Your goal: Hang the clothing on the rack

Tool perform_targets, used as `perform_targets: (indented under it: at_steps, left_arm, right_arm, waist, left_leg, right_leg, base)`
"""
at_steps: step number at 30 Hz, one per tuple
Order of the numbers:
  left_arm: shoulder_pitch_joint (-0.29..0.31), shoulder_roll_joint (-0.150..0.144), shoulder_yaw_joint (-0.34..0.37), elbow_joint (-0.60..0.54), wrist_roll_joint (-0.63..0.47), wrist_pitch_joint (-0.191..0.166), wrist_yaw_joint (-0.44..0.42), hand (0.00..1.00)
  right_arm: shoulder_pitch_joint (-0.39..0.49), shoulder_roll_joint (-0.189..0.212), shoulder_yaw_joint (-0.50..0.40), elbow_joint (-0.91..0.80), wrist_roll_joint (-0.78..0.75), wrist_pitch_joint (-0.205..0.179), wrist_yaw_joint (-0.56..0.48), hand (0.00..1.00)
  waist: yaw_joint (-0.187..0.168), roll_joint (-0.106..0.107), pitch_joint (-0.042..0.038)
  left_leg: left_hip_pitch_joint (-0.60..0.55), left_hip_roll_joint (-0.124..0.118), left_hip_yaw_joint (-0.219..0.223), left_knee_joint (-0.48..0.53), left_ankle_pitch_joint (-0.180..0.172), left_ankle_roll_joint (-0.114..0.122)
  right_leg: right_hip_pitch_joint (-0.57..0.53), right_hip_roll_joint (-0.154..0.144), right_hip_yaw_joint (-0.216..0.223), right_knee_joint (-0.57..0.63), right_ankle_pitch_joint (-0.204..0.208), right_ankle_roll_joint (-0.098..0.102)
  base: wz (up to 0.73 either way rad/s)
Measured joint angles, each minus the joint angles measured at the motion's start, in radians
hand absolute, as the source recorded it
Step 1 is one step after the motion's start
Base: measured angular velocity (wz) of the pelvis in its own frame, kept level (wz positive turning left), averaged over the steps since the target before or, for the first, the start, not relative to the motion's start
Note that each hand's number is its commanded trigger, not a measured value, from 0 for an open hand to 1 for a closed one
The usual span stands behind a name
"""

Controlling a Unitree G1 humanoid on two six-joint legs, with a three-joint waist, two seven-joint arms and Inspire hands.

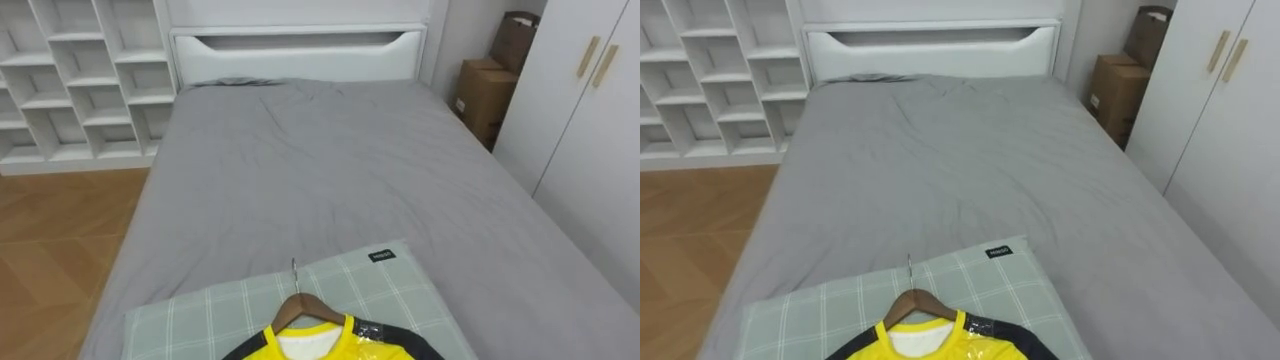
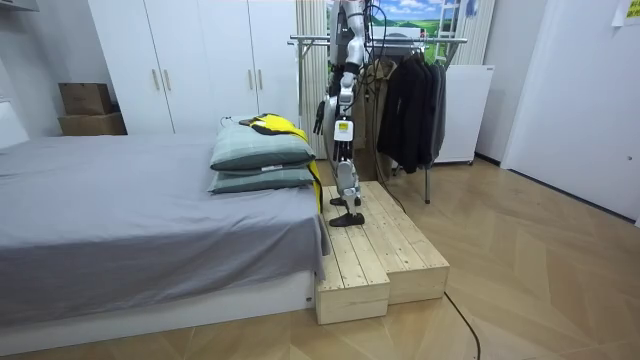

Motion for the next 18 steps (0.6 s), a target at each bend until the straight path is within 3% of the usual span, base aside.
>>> perform_targets:
  at_steps: [12,18]
  left_arm:
    - [0.014,0.002,0.022,0.003,-0.042,-0.01,0.067,0.0]
    - [0.022,-0.019,0.109,0.005,-0.043,-0.013,0.182,0.0]
  right_arm:
    - [0.001,0.0,0.0,0.001,0.015,0.006,-0.02,0.0]
    - [0.003,0.0,-0.011,0.008,0.008,0.005,-0.05,0.0]
  waist:
    - [0.0,0.003,0.0036]
    - [0.005,0.013,0.0013]
  left_leg:
    - [0.002,0.0,0.003,0.001,0.0,0.0]
    - [0.003,0.0,0.003,-0.003,-0.001,0.0]
  right_leg:
    - [0.005,0.0,-0.002,0.0,0.0,0.0]
    - [0.005,0.001,-0.001,-0.001,0.0,0.0]
  base:
    - [0.0]
    - [0.01]
